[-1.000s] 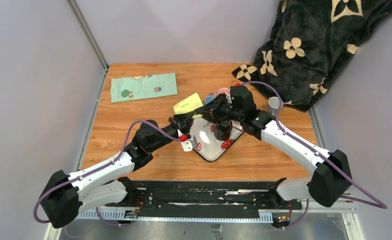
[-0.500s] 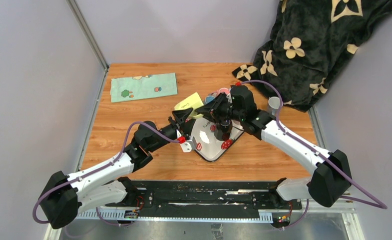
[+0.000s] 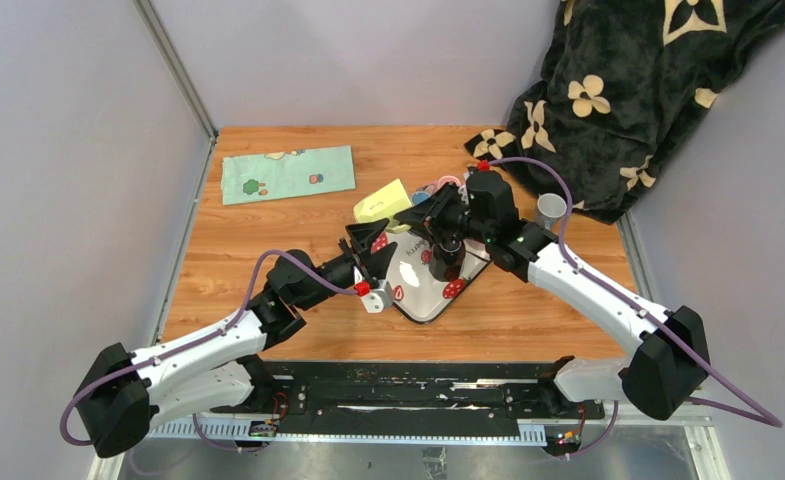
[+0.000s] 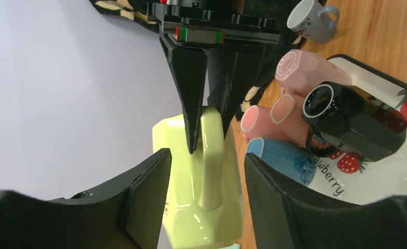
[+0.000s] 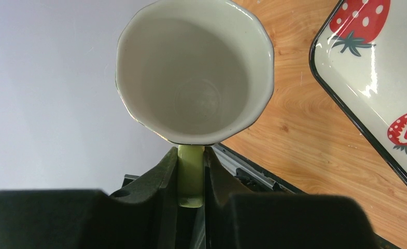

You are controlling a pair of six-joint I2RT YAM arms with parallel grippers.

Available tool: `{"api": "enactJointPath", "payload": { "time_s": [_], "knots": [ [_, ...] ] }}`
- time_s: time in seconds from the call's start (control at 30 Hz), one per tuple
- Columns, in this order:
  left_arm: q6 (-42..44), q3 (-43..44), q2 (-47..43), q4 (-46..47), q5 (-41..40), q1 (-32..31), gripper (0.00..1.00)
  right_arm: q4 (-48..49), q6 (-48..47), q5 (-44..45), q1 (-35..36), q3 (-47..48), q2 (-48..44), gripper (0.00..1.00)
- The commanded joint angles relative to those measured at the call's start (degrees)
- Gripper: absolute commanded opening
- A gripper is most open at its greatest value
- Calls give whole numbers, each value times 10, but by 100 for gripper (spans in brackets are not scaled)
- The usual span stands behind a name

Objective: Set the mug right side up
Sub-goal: Turn over the cup on the tray, then place the cup at the corner of the board.

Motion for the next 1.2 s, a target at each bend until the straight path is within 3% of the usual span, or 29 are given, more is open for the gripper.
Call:
{"api": "enactJointPath", "payload": {
  "time_s": [0.0, 0.17, 0.4, 0.67, 0.9, 1.0, 1.17],
  "knots": [
    [-28, -11, -20, 29, -8, -11, 62, 68, -14, 28, -5, 2, -43, 0],
    [-77, -20, -33, 29, -19, -13, 64, 82, -54, 67, -6, -6, -65, 0],
    [-218, -21, -63, 30, -112, -13, 63, 105, -170, 157, -6, -30, -117, 0],
    [-385, -31, -103, 22, -244, -13, 64, 97, -372, 290, -7, -58, -182, 0],
    [-523, 18, -118, -93, -344, -13, 74, 60, -573, 393, -9, -84, -247, 0],
    [-533, 44, -119, -142, -331, -13, 78, 35, -667, 415, -10, -89, -274, 0],
    [-563, 77, -108, -229, -369, -13, 82, -2, -720, 516, -12, -119, -315, 0]
  ]
}}
